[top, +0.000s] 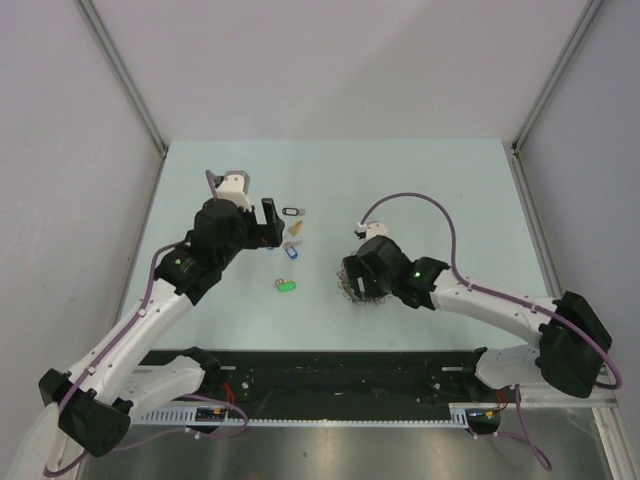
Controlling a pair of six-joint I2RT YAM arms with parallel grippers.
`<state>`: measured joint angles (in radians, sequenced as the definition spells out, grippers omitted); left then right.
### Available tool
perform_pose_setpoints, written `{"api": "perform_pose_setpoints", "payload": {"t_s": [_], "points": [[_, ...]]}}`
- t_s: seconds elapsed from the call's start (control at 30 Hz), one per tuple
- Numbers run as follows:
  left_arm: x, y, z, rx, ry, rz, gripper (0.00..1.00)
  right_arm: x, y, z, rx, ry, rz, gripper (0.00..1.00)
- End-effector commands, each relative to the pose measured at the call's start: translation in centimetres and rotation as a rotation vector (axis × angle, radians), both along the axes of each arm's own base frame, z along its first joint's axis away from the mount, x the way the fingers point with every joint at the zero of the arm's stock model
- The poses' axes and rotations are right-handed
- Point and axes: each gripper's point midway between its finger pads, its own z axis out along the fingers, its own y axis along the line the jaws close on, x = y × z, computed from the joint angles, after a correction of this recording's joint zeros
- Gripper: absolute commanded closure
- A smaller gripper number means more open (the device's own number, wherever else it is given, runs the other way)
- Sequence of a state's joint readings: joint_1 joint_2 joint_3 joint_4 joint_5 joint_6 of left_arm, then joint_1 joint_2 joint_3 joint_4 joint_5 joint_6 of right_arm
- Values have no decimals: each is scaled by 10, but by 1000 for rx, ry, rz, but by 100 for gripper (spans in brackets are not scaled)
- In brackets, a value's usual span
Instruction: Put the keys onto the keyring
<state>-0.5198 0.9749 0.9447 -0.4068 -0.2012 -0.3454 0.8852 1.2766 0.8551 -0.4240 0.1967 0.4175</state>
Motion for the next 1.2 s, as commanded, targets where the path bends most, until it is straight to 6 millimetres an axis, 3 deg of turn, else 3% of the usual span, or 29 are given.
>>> {"api": "perform_pose_setpoints", "payload": {"t_s": [0.0,0.1,0.4,0.77,1.03,1.17], "points": [[1,19,-9,67,-18,43,0,12,19,6,-18,-45,-188,23],[-1,26,-15,77,6,59,0,11,29,-8,-37,-28,-213,30],[-3,42,-13,103,-1,124,0,10,48,-38,-86,-12,-214,64],[-2,46,-15,101,13,135,0,11,46,-61,-151,-11,-228,76],[-1,45,-19,97,28,131,0,11,40,-64,-185,-20,-238,82],[0,45,-20,92,32,129,0,8,29,-58,-219,-34,-251,93]]}}
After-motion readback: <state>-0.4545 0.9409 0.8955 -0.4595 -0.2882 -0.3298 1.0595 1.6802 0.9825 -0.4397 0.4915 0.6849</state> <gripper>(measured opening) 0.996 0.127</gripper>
